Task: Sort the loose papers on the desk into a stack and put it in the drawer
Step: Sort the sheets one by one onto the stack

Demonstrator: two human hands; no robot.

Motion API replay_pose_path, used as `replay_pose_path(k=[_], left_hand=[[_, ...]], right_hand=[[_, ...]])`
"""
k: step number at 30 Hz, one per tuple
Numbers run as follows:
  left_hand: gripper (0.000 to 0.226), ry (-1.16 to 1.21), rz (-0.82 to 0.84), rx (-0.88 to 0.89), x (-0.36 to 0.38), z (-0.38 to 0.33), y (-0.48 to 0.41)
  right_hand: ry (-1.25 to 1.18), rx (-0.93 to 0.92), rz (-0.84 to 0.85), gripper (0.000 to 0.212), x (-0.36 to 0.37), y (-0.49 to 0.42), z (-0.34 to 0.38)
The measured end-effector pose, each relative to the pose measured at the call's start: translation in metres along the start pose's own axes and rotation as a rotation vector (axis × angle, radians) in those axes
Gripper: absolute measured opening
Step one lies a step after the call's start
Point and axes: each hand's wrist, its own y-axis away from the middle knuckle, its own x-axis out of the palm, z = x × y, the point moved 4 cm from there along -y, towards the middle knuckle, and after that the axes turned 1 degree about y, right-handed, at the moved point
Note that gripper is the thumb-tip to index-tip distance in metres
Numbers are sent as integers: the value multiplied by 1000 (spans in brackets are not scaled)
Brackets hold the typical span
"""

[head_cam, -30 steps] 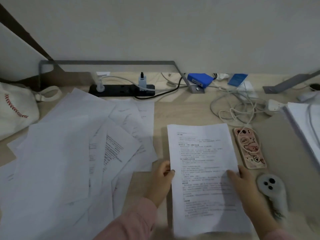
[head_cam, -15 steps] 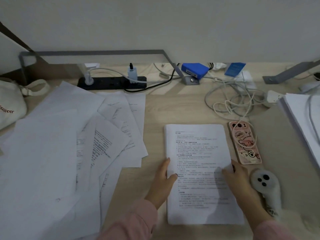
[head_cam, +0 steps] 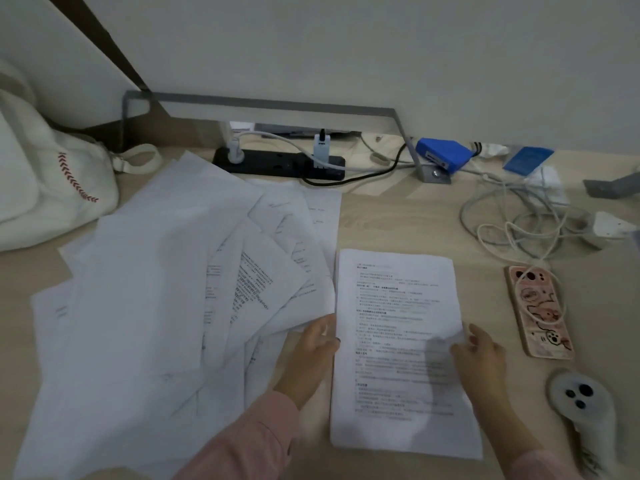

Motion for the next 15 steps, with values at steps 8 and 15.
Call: replay_pose_path(k=[8, 15], left_hand=[[27, -68, -329, 167, -120, 7, 21], [71, -628, -530, 133, -230, 49, 42]], right_hand=[[-35, -247, 99, 39, 59, 35, 96], [-228, -217, 670, 26, 174, 116, 171]])
